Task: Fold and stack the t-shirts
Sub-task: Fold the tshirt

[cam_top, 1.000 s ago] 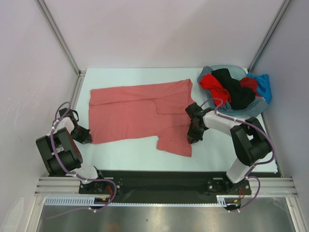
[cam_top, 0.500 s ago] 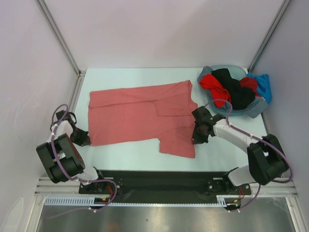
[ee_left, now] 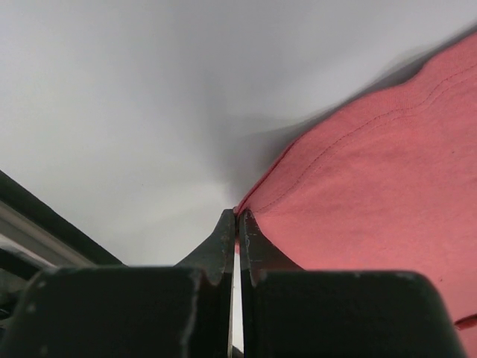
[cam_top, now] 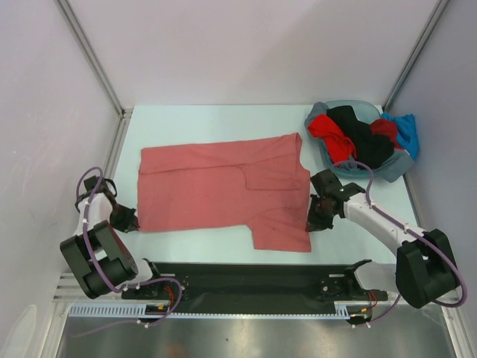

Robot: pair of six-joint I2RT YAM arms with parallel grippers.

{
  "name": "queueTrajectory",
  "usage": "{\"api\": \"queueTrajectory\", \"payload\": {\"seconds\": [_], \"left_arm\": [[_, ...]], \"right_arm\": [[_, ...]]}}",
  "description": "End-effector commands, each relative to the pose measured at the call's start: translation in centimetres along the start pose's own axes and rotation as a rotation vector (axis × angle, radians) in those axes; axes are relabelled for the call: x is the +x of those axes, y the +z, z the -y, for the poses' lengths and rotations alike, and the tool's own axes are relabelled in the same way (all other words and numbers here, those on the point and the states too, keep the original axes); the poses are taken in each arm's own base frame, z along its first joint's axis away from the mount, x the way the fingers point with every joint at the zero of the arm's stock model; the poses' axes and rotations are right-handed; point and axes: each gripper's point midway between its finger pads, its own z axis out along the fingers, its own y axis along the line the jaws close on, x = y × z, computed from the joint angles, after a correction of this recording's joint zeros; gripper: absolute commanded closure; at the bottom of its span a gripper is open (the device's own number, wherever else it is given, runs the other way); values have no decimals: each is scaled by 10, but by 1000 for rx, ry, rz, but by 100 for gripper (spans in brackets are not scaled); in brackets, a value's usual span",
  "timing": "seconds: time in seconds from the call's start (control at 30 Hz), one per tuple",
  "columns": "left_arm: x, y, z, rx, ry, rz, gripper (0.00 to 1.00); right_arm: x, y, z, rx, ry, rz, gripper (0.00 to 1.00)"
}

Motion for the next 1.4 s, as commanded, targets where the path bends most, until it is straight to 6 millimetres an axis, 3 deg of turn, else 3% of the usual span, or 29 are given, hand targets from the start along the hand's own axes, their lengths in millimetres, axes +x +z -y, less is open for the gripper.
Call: {"api": "queueTrajectory", "payload": {"seconds": [0.0, 0.1, 0.2, 0.3, 0.33, 0.37, 0.4, 0.43, 0.47, 0.53, 0.6, 0.63, 0.67, 0.83, 1.03, 1.37], "left_arm": [[-9, -4, 3, -4, 7, 16, 100], [-18, -13, 18, 22, 65, 55, 100], [-29, -26, 43, 57, 102, 98, 100], [-33, -28, 59, 77, 88, 89, 100], [-40, -27, 68, 80, 82, 84, 100], [-43, -28, 73, 84, 81, 83, 100], [-46, -28, 78, 86, 74, 78, 100], [-55, -33, 89, 102, 75, 93, 100], [-58, -27, 93, 90, 66, 79, 100], [-70, -28, 108, 103, 65, 90, 100], [-69, -16, 119, 107, 60, 33, 100], [-75, -19, 130, 125, 63, 40, 100], [-78, -18, 135, 128, 62, 37, 100], [-87, -9, 164, 142, 80, 21, 100], [-92, 2, 182, 143, 88, 6, 100], [-100, 17, 190, 110, 78, -9, 100]], "right_arm": [[-19, -12, 0, 7, -7, 15, 100], [-51, -14, -5, 9, 0, 47, 100], [-105, -24, -29, -39, 8, 109, 100], [-136, -14, -39, -38, 11, 105, 100], [-155, -21, -50, -56, 5, 134, 100], [-167, -23, -55, -60, 3, 142, 100], [-173, -12, -54, -37, 5, 119, 100], [-180, -12, -56, -34, 7, 117, 100], [-199, -21, -68, -61, -5, 156, 100], [-209, -7, -69, -44, 0, 123, 100], [-230, -11, -79, -59, -4, 148, 100], [-232, 2, -78, -46, -5, 119, 100], [-245, -5, -85, -59, -12, 152, 100], [-260, 7, -84, -37, -4, 134, 100], [-269, 19, -79, -30, 14, 122, 100], [-286, 34, -83, -44, 5, 114, 100]]}}
